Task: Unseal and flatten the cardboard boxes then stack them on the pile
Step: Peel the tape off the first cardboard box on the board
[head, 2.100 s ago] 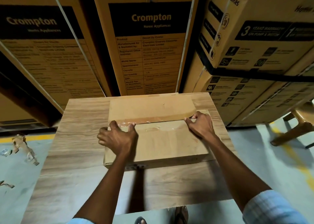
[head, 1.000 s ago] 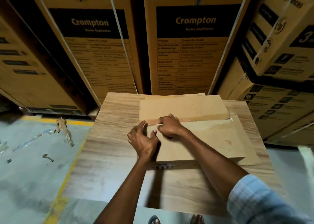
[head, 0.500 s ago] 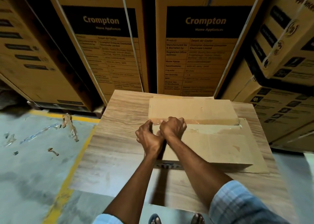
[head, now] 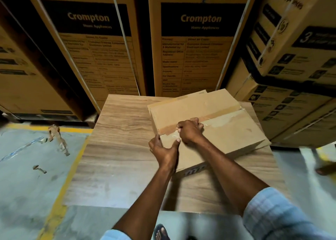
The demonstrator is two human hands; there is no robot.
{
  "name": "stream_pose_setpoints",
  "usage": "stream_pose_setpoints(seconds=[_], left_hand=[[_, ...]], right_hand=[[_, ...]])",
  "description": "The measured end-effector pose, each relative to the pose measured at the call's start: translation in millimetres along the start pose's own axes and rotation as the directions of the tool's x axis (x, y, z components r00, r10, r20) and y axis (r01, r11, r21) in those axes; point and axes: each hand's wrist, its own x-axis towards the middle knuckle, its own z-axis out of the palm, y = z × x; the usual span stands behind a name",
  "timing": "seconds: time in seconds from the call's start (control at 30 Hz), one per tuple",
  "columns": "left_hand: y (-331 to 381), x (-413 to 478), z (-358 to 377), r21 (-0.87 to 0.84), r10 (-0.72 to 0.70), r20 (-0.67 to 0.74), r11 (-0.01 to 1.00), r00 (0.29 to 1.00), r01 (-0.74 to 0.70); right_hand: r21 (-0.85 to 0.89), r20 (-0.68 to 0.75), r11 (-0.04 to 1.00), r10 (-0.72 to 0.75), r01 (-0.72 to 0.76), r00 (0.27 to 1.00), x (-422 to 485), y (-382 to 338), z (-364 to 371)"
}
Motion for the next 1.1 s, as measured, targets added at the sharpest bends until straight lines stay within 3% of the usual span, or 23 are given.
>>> stream_pose_setpoints(seconds=[0.17,0.3,0.37,0.5,0.63,0.7,0.77,0.83,0.93,1.1], left_hand=[[5,-31,29,-0.13,-0.081,-0.083,0.989,0.993,0.07],[5,-45,40,-0.123,-0.136,-0.184,0.986,0.973,0.114],[9,-44,43,-0.085,-0.179,-0.203,0.983,0.963,0.164],[16,-37,55,-0.06,-0.358,-0.098,0.934,0.929,0.354],[-5,-17,49,0.022,-0.517,0.087,0.856,0.852,0.517],[-15,-11,43,0.062,-0.572,0.16,0.819,0.805,0.57],[-24,-6,41,0.067,-0.582,0.207,0.811,0.787,0.582],[-24,-6,38,0.085,-0.587,0.275,0.803,0.761,0.589],[-20,-11,38,0.079,-0.591,0.255,0.801,0.765,0.593],[8,-27,42,0.122,-0.626,0.235,0.778,0.744,0.616]], right_hand=[[0.062,0.035,0.963,-0.265,0.262,0.964,4,25,-9],[0.053,0.102,0.949,-0.314,0.31,0.944,1,26,-13],[-0.072,0.116,0.936,-0.336,0.346,0.935,-2,23,-17],[-0.397,0.081,0.839,-0.372,0.372,0.925,-10,14,-26],[-0.575,-0.041,0.779,-0.33,0.248,0.943,-23,5,-20],[-0.516,-0.124,0.853,-0.171,0.084,0.977,-29,-4,-11],[-0.373,-0.094,0.928,-0.051,0.012,0.994,-29,-10,-6],[-0.258,0.014,0.964,-0.061,0.063,0.998,-25,-8,-10],[-0.122,0.129,0.987,-0.086,0.102,0.988,-18,5,-22],[-0.057,0.175,0.996,-0.053,0.064,0.983,-16,14,-29]])
